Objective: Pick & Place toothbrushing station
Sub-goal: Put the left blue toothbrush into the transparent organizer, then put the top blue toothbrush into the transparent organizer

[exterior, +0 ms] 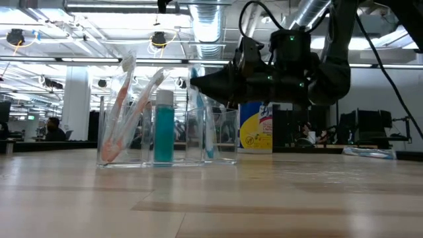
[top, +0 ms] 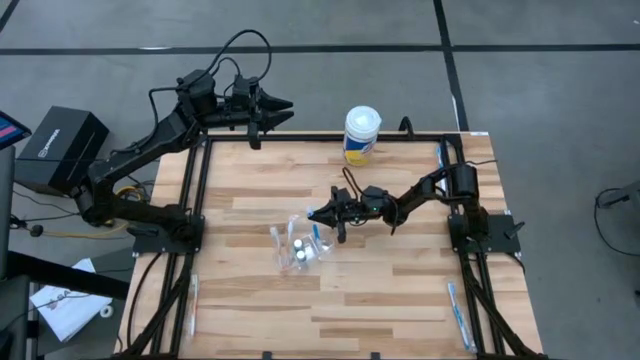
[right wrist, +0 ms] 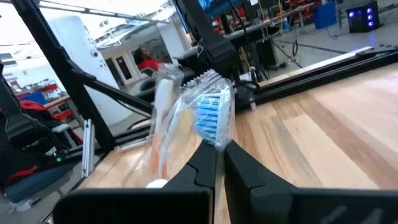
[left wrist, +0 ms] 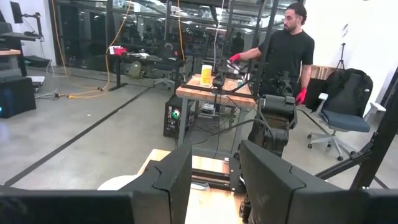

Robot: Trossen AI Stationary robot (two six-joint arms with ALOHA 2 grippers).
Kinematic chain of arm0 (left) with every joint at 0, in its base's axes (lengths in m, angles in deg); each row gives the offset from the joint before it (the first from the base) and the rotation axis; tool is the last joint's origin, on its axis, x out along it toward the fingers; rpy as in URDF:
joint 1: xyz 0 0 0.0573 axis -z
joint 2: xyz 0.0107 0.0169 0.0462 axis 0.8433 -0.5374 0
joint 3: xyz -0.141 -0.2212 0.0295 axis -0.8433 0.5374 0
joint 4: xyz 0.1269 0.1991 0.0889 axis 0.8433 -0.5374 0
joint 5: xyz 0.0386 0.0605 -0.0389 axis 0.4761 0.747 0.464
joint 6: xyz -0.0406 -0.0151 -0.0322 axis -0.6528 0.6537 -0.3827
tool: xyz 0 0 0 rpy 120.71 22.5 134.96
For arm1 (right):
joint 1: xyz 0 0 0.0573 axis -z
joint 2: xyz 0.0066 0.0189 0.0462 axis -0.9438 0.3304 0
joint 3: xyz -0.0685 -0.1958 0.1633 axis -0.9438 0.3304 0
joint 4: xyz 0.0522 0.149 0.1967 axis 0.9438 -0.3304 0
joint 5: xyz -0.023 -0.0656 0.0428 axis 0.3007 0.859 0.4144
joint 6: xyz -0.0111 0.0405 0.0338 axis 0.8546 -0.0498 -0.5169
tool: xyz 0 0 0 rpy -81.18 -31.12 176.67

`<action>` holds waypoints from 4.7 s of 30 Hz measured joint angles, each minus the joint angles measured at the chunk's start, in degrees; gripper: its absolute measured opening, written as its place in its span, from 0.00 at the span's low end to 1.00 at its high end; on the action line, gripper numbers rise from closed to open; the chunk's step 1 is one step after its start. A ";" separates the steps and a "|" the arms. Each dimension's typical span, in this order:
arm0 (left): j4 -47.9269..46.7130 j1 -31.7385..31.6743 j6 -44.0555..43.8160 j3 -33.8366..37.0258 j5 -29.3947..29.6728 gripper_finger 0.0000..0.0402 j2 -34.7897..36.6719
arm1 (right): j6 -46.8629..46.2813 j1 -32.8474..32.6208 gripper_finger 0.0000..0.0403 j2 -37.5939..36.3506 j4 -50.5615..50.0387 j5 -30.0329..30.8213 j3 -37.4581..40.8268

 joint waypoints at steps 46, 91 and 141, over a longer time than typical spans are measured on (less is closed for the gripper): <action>-0.69 0.00 -4.33 0.00 -0.02 0.33 0.00 | -9.12 11.27 0.73 -28.20 -19.17 -9.18 -0.28; -23.46 8.70 -22.49 15.93 26.33 0.33 0.33 | -11.19 29.12 0.73 -52.74 -145.71 18.30 -30.37; -19.19 -3.96 -10.28 15.87 4.26 0.33 0.33 | -31.97 45.34 0.66 -39.65 -137.07 23.10 -9.82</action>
